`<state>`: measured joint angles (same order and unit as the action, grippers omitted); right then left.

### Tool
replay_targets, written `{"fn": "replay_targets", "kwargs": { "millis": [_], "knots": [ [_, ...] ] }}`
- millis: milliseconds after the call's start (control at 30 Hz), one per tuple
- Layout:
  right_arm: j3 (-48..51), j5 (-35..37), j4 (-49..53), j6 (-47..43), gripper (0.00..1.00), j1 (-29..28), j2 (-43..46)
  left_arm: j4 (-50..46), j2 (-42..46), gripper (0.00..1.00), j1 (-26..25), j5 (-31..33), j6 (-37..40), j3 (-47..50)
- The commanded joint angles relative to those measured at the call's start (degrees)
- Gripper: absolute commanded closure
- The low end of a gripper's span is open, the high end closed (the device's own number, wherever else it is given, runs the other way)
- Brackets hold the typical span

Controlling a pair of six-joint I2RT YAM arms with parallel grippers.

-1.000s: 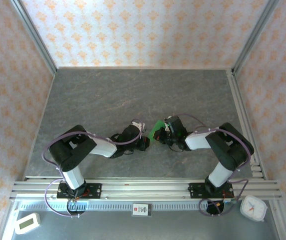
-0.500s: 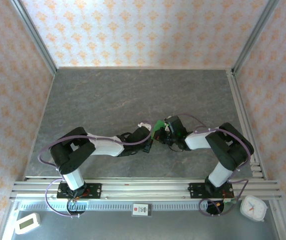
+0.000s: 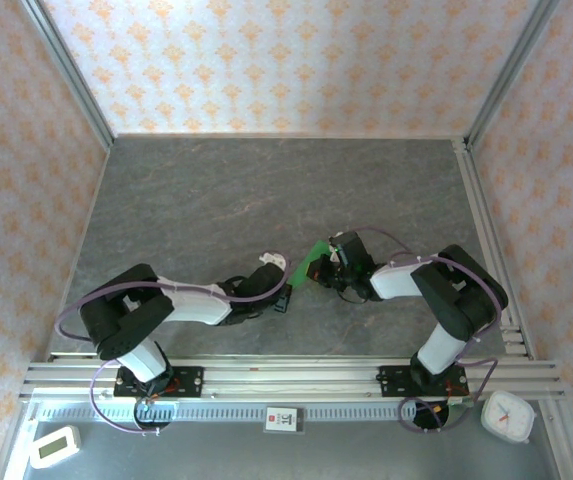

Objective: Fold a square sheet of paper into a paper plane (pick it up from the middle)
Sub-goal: Fold the wing for the fifth time at the center of the table.

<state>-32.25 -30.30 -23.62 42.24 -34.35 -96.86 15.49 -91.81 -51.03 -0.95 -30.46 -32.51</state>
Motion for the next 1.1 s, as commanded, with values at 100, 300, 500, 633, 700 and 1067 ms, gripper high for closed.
{"fn": "replay_targets", "kwargs": {
  "millis": [100, 300, 500, 633, 700, 1067],
  "knots": [
    [1.4, 6.4, 5.5, -0.8, 1.0, -1.6, -9.0, -9.7, 3.1, 1.0, 0.0, 1.3, -5.2, 7.4],
    [1.4, 6.3, 5.4, -0.8, 1.0, -1.5, -8.9, -8.9, 9.9, 1.0, 0.0, -0.3, -3.5, 5.3],
    [2.0, 6.4, 5.4, -0.8, 1.0, -1.6, -8.4, -3.9, 7.9, 1.0, 0.0, -5.7, 1.3, -1.1],
    [2.4, 6.4, 5.3, -0.6, 1.0, -1.5, -8.2, -1.6, 3.2, 1.0, 0.1, -7.0, 3.3, -4.5],
    [2.4, 6.4, 5.2, -0.6, 1.0, -1.6, -8.0, -0.6, 0.6, 1.0, 0.4, -7.5, 4.0, -5.9],
    [2.3, 6.0, 5.6, -0.7, 1.0, -1.5, -7.1, 3.9, -5.5, 1.0, 4.6, -6.4, 2.9, -5.4]
  ]
}}
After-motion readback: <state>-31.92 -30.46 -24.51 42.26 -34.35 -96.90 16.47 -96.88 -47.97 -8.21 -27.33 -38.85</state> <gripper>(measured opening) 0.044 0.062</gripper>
